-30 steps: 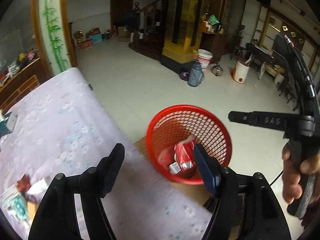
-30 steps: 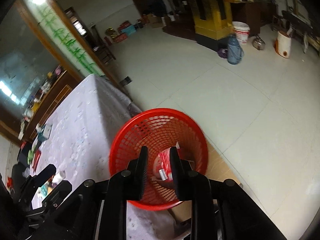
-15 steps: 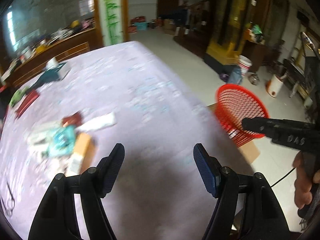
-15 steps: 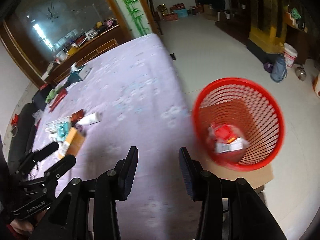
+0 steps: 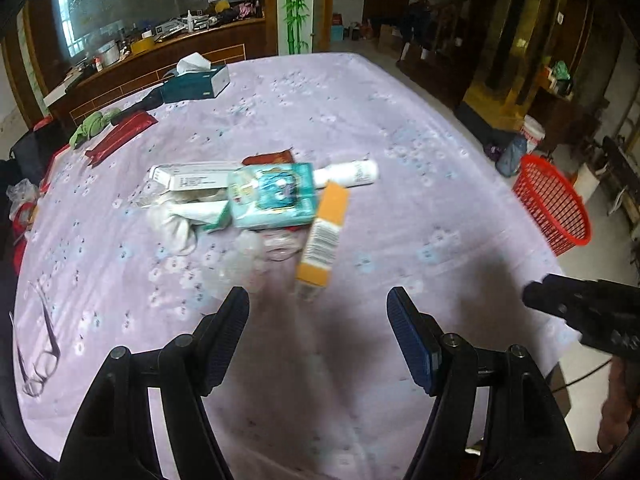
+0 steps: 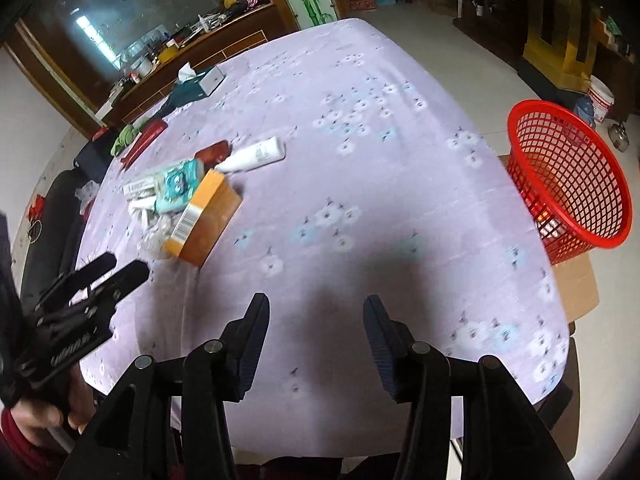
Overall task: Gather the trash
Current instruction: 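Grasp the orange barcode box on the table with the left gripper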
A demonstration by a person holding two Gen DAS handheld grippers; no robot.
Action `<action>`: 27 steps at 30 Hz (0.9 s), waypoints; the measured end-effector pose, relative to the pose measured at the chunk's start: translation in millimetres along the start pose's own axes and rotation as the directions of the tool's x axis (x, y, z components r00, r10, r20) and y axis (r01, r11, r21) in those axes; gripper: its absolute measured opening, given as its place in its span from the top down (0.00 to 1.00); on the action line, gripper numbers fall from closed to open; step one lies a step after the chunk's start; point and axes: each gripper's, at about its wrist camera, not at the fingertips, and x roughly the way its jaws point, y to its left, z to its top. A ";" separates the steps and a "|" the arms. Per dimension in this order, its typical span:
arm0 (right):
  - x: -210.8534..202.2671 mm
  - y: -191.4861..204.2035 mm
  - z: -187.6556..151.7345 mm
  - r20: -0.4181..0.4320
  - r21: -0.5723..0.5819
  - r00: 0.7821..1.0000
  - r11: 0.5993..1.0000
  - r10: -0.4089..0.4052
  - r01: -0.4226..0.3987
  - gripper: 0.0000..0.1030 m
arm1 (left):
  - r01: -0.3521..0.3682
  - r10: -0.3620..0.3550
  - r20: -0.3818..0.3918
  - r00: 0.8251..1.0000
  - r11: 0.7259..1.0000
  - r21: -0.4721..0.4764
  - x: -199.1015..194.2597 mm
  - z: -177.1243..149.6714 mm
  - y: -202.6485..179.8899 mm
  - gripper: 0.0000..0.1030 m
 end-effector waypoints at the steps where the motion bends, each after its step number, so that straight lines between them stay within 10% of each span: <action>1: 1.3 2.9 -0.8 -0.002 0.002 1.000 1.000 -0.001 0.001 0.49 | 0.016 -0.016 -0.008 1.000 1.000 0.014 3.8 2.3 2.6 0.32; 9: -11.8 -3.6 -6.9 0.014 -0.018 0.998 0.998 -0.054 0.054 0.48 | 0.011 -0.005 -0.066 0.998 0.996 0.094 56.6 26.1 -8.2 0.40; 17: -22.2 -43.7 1.4 0.018 0.046 0.998 0.997 -0.068 0.067 0.48 | -0.025 0.040 -0.126 0.991 0.993 0.115 101.4 33.1 -27.1 0.79; 27: 9.6 -8.0 30.8 -0.023 -0.027 0.998 0.998 0.053 -0.054 0.48 | 0.030 -0.030 -0.036 0.999 0.999 -0.012 32.7 -7.6 -5.7 0.78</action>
